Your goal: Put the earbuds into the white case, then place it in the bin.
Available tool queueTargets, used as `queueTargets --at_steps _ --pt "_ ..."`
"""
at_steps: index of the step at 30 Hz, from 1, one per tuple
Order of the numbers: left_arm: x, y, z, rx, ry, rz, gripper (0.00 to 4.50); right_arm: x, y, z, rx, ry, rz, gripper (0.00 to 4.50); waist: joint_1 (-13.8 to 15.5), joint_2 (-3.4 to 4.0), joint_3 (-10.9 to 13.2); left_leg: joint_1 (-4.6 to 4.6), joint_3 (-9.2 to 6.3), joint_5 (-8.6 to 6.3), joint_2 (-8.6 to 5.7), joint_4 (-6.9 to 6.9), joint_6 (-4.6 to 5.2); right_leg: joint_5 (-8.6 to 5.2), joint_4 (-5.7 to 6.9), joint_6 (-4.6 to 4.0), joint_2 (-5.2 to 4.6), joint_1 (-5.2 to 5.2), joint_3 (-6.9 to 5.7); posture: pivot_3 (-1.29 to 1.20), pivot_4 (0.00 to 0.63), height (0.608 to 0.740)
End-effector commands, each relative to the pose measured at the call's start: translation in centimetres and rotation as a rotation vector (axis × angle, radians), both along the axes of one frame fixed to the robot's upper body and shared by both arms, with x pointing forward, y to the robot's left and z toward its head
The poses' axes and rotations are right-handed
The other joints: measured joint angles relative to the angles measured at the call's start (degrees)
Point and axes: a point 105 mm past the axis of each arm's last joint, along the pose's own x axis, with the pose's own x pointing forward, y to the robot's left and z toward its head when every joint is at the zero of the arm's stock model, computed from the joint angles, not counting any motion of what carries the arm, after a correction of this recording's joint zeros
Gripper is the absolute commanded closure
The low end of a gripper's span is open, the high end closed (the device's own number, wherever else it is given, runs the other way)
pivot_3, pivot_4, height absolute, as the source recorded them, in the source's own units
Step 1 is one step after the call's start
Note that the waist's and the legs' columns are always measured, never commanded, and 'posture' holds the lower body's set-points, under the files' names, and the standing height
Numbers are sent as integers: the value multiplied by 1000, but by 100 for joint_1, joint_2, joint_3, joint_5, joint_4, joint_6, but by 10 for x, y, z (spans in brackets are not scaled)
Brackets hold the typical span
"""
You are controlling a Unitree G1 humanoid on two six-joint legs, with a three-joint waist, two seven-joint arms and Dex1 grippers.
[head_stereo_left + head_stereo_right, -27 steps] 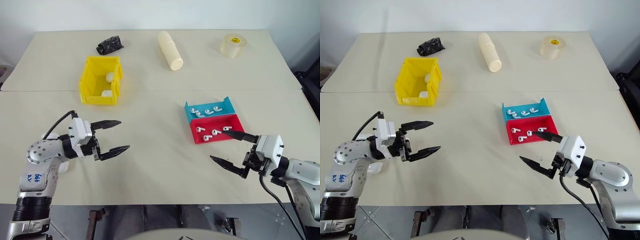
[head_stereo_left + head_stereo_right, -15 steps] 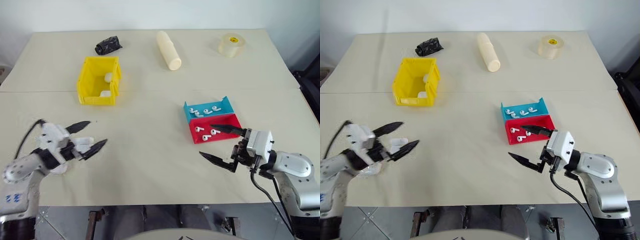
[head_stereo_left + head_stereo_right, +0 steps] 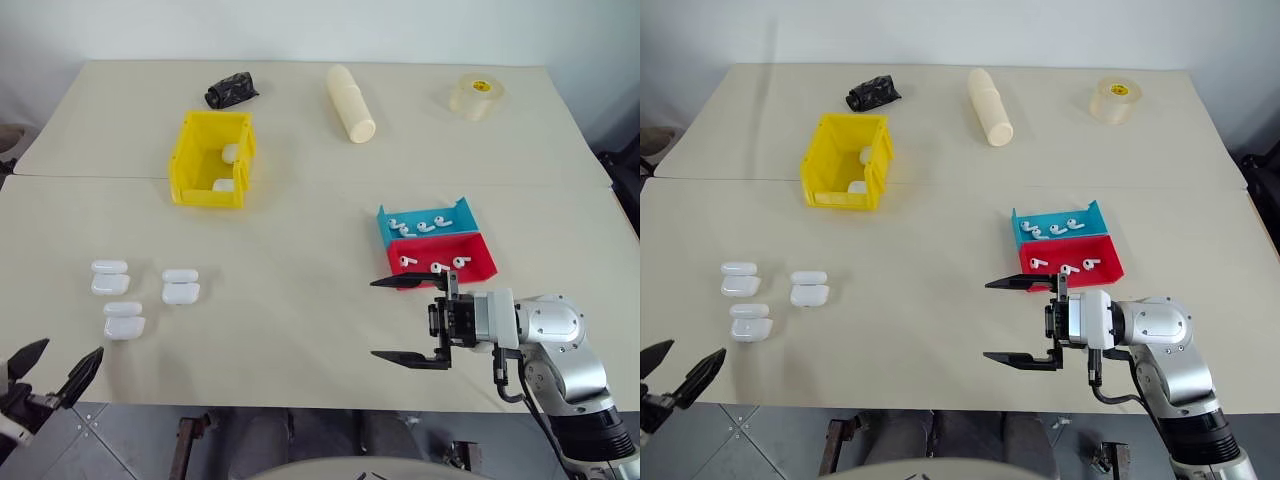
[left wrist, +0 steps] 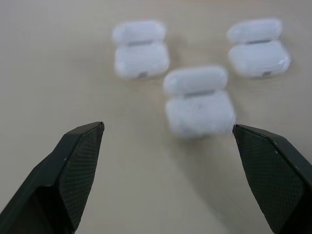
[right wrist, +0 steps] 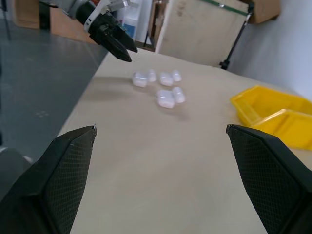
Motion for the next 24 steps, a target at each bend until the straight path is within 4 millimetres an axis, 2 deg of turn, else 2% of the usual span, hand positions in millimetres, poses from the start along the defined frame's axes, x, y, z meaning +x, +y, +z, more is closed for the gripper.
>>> queueTargets --at_steps 1,6,11,14,17,20,24 --pt "-3 -12 11 15 20 -30 4 -1 -4 1 7 18 8 26 -1 -10 -6 0 0 -1 2 0 -1 0 -2 0 0 1 0 0 150 740" --pt "17 -28 29 36 92 -41 4 2 -5 -1 11 41 -3 26 -6 -13 -8 1 -1 -2 3 -1 -2 -1 -1 -1 1 0 2 0 150 740" --pt "41 -43 35 40 270 -9 4 1 -4 -2 11 51 5 26 -14 -12 -8 1 -1 -2 0 -1 -2 -1 10 -1 2 -5 5 0 150 740" --pt "51 -41 31 76 374 87 4 1 -4 -2 10 47 -1 26 -27 -11 -8 1 -1 -2 1 -3 -2 -1 18 -3 6 -11 4 0 150 740" --pt "61 -44 32 79 419 108 4 0 -4 -1 11 47 -6 26 -45 -11 -8 2 -1 -1 3 -3 -6 -1 30 -3 14 -13 3 0 150 740" --pt "73 -39 35 73 423 146 4 -1 -5 1 14 45 -23 26 -39 -11 -8 2 1 0 2 -2 -8 -1 34 -3 13 -17 2 0 150 740" --pt "76 -33 27 69 475 173 4 -3 -5 1 16 43 -34 26 -41 -11 -8 2 1 0 3 -2 -13 -2 23 -4 11 -18 2 0 150 740"
